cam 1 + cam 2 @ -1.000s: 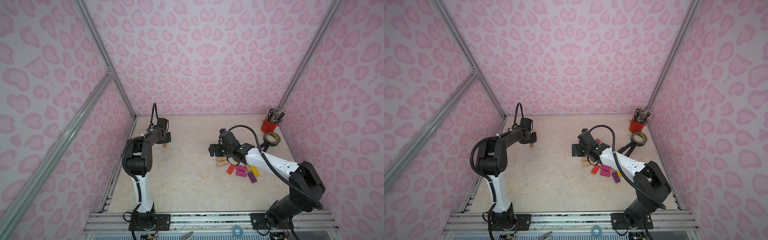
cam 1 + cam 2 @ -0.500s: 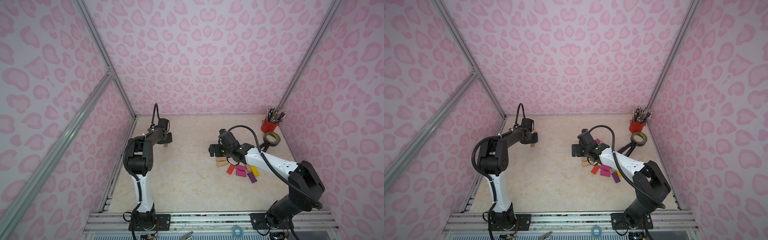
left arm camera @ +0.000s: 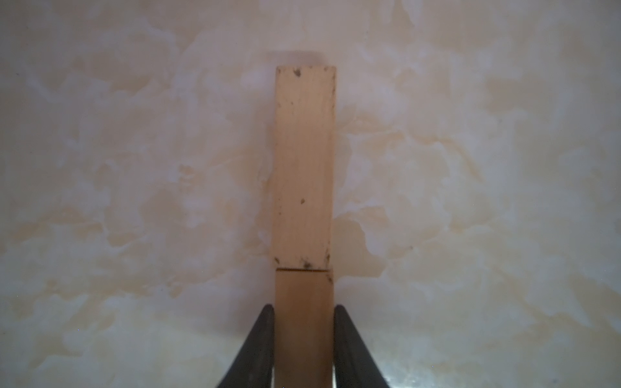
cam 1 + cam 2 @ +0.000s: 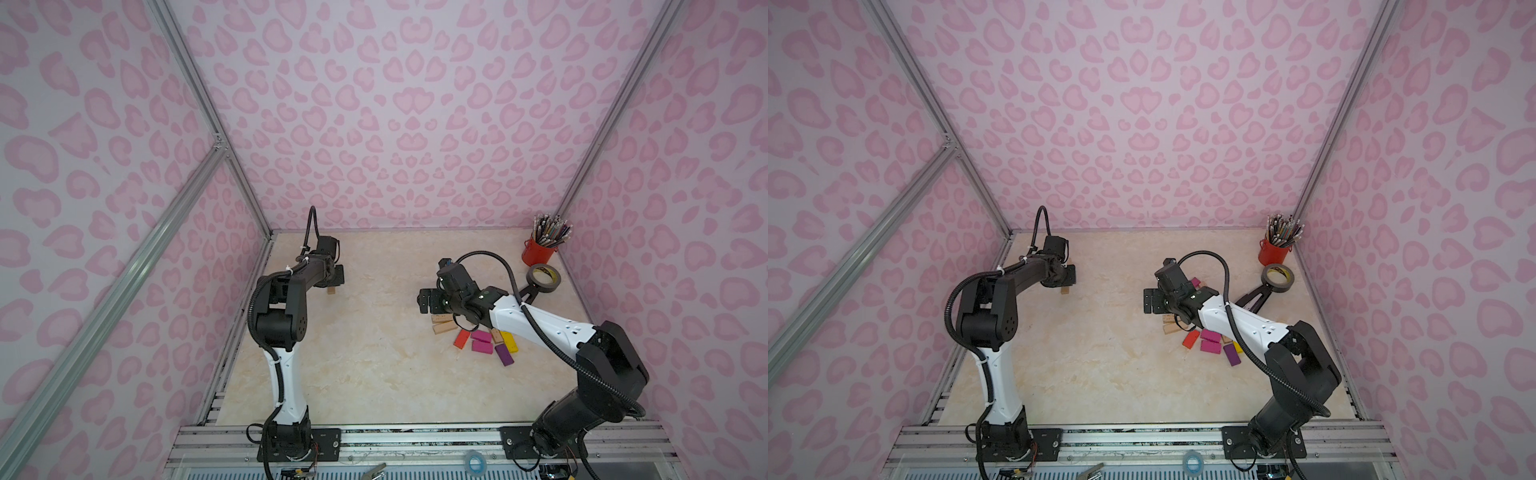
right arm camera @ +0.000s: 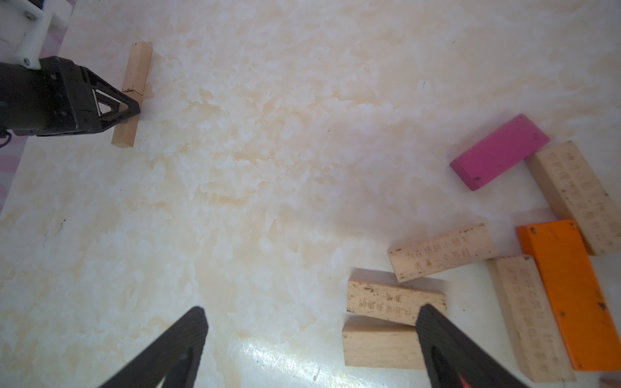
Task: Assemble the letter k with building blocks
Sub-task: Assemble the building block at the center of the board.
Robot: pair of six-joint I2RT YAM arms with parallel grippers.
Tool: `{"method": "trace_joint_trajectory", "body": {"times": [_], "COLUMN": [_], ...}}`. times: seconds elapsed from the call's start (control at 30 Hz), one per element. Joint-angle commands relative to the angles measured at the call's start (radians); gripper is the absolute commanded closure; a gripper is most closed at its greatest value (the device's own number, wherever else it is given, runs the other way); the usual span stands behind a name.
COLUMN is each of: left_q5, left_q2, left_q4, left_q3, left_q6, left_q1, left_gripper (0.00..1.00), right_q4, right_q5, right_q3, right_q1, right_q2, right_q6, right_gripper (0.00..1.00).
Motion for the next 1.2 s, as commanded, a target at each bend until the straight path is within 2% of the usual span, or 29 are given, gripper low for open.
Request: {"method": "trace_joint_trajectory", "body": {"times": [0.0,1.17], "left_q5": [-0.011,0.014], "left_q2": [0.0,0.008], "left_q4": [-0.012,-0.013], "left_q3": [0.008,0.021], "left_q6": [0.001,0.0], "left_q1": [0.004,0.005], "left_gripper": [0.69,0.67], "right_q4": [-0.012,-0.012], "right_q5": [0.004,0.0], "right_q3": [0.001,0.007], "right_q1": [0.001,0.0], "right_q2": [0.005,0.01], "right_q6": [0.003,0.009], "right_gripper": [0.02,0.01]}}
